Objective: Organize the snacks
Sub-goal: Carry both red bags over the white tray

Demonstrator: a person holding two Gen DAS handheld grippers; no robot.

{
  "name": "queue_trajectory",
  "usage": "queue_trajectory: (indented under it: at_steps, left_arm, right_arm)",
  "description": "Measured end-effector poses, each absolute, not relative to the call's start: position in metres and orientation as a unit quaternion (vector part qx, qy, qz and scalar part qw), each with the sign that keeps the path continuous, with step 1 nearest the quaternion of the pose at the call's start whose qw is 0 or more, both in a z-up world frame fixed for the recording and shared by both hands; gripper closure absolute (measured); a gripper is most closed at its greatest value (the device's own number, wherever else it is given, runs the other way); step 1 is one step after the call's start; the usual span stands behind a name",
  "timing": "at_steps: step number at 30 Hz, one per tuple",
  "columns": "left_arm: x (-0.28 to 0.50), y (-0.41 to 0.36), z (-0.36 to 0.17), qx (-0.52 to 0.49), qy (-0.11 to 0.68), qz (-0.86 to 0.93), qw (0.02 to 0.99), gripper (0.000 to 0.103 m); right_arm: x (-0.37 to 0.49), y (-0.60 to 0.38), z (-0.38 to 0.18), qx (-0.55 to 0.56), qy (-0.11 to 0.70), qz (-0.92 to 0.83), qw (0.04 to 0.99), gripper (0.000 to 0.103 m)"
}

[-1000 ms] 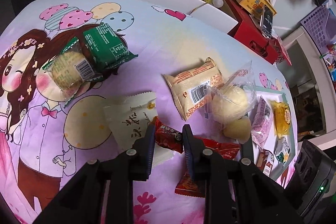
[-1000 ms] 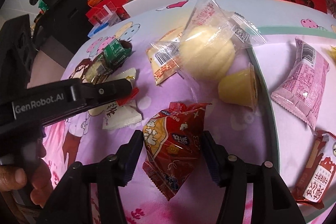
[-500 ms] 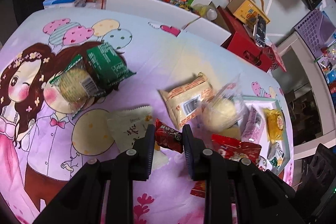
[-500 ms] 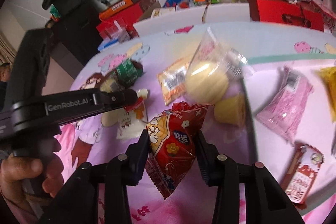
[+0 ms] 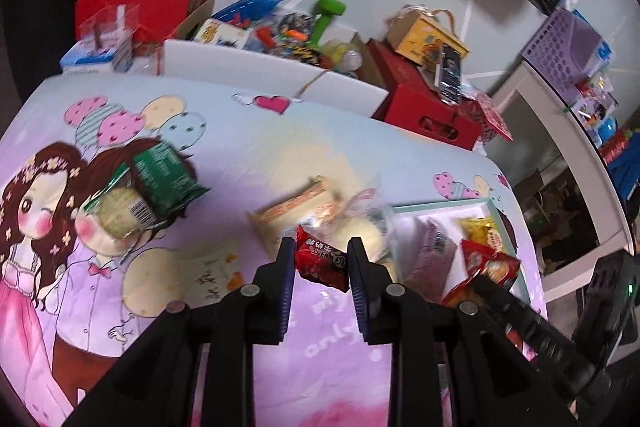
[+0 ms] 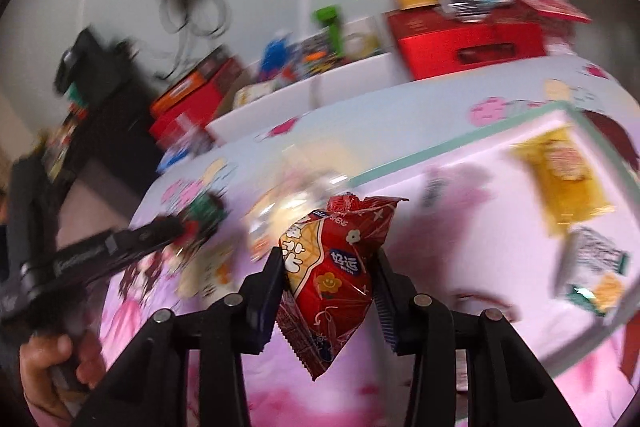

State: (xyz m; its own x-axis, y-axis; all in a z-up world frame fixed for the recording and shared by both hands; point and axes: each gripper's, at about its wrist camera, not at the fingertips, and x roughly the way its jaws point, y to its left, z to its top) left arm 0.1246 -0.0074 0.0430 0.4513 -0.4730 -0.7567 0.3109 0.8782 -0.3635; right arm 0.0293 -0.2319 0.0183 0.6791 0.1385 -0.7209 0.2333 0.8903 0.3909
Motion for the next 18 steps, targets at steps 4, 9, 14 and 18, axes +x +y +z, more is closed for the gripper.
queue_trajectory:
  at_steps: [4, 9, 14, 18]
  left_arm:
    - [0.116, -0.036, 0.049, -0.066, 0.462, -0.259, 0.846, 0.076]
    - [0.103, -0.078, 0.051, -0.037, 0.457, -0.299, 0.837, 0.076]
    - [0.086, -0.135, 0.044, 0.015, 0.458, -0.341, 0.821, 0.076]
    - [0.073, -0.174, 0.032, 0.062, 0.463, -0.365, 0.806, 0.076]
  right_arm:
    - [0.014, -0.273, 0.025, 0.248, 0.383, -0.090, 0.885, 0.058]
    - [-0.012, -0.323, 0.034, 0.278, 0.353, -0.146, 0.881, 0.058]
    - [-0.030, -0.357, 0.038, 0.299, 0.335, -0.183, 0.874, 0.058]
    - [-0.034, -0.367, 0.035, 0.309, 0.336, -0.191, 0.869, 0.058]
